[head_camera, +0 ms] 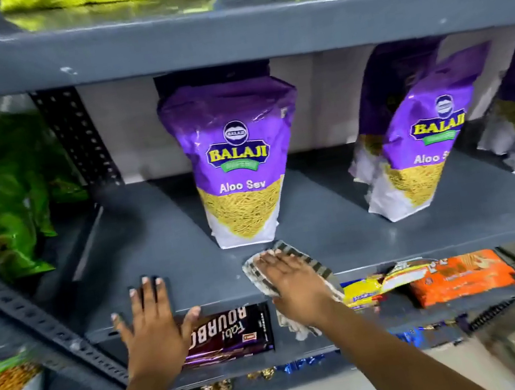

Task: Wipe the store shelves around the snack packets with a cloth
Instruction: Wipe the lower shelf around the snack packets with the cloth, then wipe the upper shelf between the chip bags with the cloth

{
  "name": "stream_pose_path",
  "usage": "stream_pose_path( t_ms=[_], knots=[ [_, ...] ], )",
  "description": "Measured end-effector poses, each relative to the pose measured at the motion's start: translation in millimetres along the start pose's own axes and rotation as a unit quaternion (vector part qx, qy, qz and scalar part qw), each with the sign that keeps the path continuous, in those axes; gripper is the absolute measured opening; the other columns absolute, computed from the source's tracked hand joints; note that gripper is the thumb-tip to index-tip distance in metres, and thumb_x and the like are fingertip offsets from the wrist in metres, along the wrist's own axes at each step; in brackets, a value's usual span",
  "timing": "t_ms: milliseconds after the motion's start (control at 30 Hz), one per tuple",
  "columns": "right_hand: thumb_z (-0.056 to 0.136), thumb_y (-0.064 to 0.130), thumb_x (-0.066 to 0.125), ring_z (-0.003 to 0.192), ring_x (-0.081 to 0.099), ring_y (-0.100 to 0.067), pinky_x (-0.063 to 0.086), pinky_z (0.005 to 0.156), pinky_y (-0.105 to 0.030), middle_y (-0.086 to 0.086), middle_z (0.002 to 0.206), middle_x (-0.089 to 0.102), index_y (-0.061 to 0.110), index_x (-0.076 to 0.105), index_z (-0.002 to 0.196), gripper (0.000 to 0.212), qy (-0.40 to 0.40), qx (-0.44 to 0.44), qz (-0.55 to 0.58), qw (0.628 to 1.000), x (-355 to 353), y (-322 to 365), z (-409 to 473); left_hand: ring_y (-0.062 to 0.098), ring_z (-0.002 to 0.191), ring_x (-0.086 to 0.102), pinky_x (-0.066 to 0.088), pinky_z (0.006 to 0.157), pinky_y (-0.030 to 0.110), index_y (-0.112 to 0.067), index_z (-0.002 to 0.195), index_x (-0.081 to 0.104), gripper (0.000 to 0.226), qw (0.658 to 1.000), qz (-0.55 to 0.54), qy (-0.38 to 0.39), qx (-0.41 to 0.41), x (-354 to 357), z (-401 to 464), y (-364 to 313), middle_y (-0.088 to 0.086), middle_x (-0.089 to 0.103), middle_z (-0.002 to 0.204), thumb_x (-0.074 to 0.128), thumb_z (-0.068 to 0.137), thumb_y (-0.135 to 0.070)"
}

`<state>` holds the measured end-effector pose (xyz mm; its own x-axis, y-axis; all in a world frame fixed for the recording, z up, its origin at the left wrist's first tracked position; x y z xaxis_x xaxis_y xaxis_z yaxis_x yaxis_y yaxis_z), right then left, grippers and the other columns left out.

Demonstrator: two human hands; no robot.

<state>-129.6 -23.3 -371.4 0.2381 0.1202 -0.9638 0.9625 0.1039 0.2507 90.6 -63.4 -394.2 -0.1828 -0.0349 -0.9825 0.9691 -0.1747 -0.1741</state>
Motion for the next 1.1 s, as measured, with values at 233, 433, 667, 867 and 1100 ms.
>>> stream_pose_path(
  t_ms=[233,433,667,867,1100],
  knots=[
    [0.085,0.009,0.048,0.144,0.009,-0.019,0.005,0.119,-0.034,0.001,0.157,0.014,0.023,0.013,0.144,0.070,-0.004,-0.041,0.015,0.999,7.2,41.9,14.0,0.031,0.143,0.004,-0.003,0.109,0.060,-0.010,0.146,0.016,0.114,1.000,0.003,-0.020,-0.002,1.7,1.5,2.5,0.010,0.013,0.156,-0.020,0.064,-0.080],
    [0.073,-0.014,0.047,0.127,0.046,-0.023,0.042,0.105,-0.037,-0.001,0.143,0.046,0.034,0.042,0.130,0.075,0.026,-0.036,0.191,0.981,-9.9,41.4,-10.5,0.036,0.140,0.018,0.011,0.107,0.063,-0.006,0.144,0.024,0.107,1.000,0.007,-0.014,-0.009,0.8,-1.5,0.6,0.016,0.022,0.152,-0.016,0.072,-0.075],
    [0.076,-0.008,0.060,0.064,0.054,0.009,0.043,0.060,-0.006,0.007,0.081,0.059,0.003,0.056,0.113,0.038,0.095,0.076,0.417,0.901,-15.6,25.5,-87.1,0.037,0.122,0.039,0.025,0.101,0.062,-0.004,0.133,0.035,0.080,0.999,-0.006,-0.029,-0.032,18.6,-46.4,-18.4,0.019,0.037,0.143,0.002,0.089,-0.062],
    [0.054,0.014,0.066,0.075,0.058,0.008,0.043,0.068,-0.003,0.002,0.097,0.062,0.013,0.063,0.103,0.049,0.062,0.038,0.489,0.869,-113.3,6.9,-127.6,0.045,0.106,0.031,0.005,0.111,0.043,0.010,0.100,0.053,0.079,0.993,0.046,-0.091,0.064,41.6,-48.6,-28.0,0.028,0.002,0.152,0.005,0.087,-0.052],
    [0.056,0.013,0.052,0.077,0.060,-0.007,0.048,0.071,-0.020,0.008,0.085,0.070,0.021,0.062,0.090,0.036,-0.293,-0.069,0.341,0.891,-342.7,7.2,-177.5,0.029,0.120,0.036,-0.005,0.113,0.029,-0.006,0.124,0.041,0.057,0.971,-0.043,-0.193,0.137,-96.9,-29.4,-133.3,0.019,0.026,0.148,0.022,0.090,-0.047]
  ],
)
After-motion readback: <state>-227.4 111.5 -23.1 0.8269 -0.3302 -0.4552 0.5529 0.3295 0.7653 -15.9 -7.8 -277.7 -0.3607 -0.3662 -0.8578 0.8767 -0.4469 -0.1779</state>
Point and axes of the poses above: each hand's wrist, its own z-axis towards the middle knuckle, its own x-axis out of the palm, y = z × x, the point moved 7 cm from there along z, towards the middle knuckle
